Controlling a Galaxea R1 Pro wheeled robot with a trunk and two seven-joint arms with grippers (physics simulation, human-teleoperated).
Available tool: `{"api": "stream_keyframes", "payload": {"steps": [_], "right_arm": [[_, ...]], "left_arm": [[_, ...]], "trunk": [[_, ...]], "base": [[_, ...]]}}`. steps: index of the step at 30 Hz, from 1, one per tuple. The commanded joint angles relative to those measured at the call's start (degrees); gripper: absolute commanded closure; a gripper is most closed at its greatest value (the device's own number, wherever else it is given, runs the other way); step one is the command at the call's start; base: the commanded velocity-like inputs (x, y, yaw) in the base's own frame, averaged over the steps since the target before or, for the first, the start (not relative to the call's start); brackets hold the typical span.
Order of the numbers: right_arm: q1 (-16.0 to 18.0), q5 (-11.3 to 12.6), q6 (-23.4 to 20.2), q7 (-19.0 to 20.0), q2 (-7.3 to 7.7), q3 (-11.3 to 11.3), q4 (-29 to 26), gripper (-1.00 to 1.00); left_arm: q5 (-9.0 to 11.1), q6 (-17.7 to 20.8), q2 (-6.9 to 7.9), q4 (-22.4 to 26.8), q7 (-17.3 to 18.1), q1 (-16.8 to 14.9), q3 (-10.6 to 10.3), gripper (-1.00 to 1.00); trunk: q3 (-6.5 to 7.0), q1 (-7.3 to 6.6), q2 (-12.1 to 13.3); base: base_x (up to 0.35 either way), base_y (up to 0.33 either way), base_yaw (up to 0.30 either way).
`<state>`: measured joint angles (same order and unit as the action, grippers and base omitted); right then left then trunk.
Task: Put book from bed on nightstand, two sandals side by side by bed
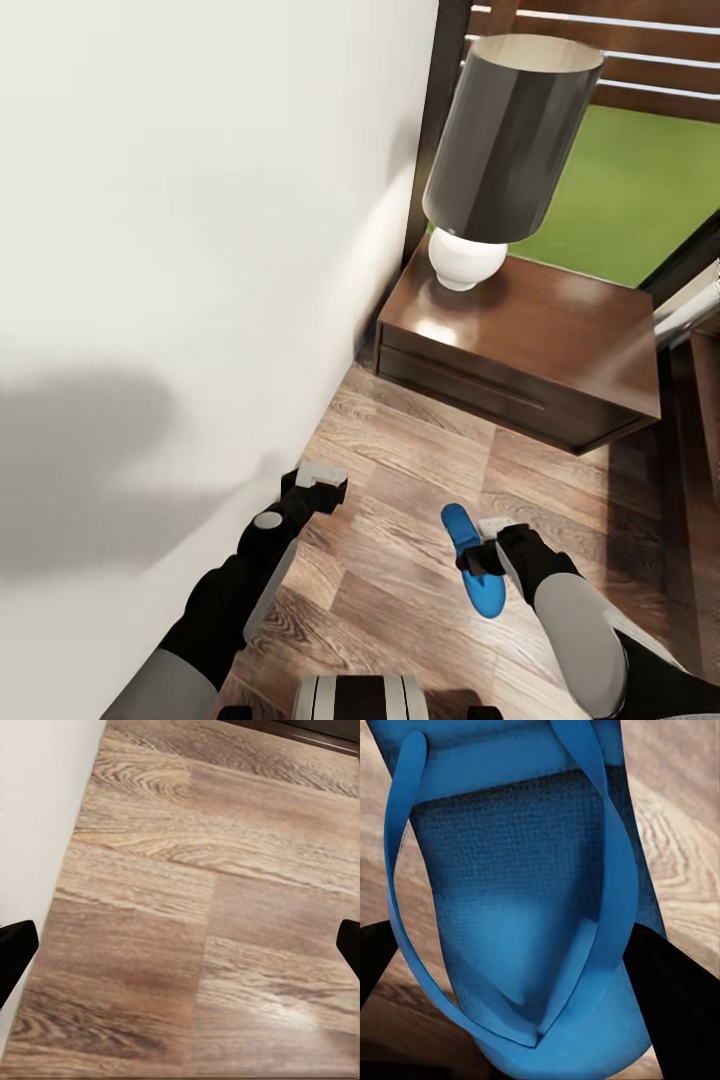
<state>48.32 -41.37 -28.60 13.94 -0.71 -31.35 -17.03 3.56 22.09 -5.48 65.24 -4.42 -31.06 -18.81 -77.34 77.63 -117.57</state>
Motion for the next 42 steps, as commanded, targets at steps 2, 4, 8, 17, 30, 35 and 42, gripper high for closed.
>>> {"api": "stream_keyframes", "payload": {"steps": [2,4,8,17,30,35,42], "right_arm": [[0.34,-0.61,-0.28,0.48,0.05,-2.79,-0.19,1.0],[0.59,-0.62,-0.29,0.48,0.06,-4.16,-0.19,1.0],[1.01,-0.6,-0.37,0.47,-0.03,-6.04,-0.19,1.0],[1.22,-0.56,-0.46,0.54,-0.2,-6.66,-0.16,1.0],[1.25,-0.15,-0.34,0.64,-0.75,-6.46,-0.1,1.0],[1.25,-0.13,-0.28,0.65,-1.13,-6.4,-0.15,1.0],[1.25,-0.12,-0.24,0.59,-1.82,-6.15,-0.2,1.0]], "left_arm": [[0.35,0.3,0.0,-0.41,-0.47,-0.04,-0.16,-1.0],[0.33,0.31,-0.02,-0.59,-0.48,-0.04,-0.16,-1.0],[0.31,0.32,-0.07,-0.84,-0.5,-0.07,-0.19,-1.0],[0.31,0.3,-0.41,-4.2,-0.63,-0.26,-0.26,-1.0],[0.39,0.3,-0.57,-5.15,-0.54,-0.31,-0.29,-1.0],[0.4,0.31,-0.57,-5.06,-0.51,-0.32,-0.31,-1.0],[0.4,0.32,-0.59,-4.73,-0.5,-0.3,-0.34,-1.0]], "trunk": [[0.33,-0.45,0.8],[0.69,-0.89,1.6],[1.41,-1.77,3.21],[3.02,-3.74,6.82],[5.36,-6.6,12.03],[6.26,-7.7,14.04],[7.51,-9.24,16.85]], "base": [[0.0,0.0,0.0],[0.0,0.0,0.0],[0.0,0.0,0.0],[0.0,0.0,0.0],[0.0,0.0,0.0],[0.0,0.0,0.0],[0.0,0.0,0.0]]}}
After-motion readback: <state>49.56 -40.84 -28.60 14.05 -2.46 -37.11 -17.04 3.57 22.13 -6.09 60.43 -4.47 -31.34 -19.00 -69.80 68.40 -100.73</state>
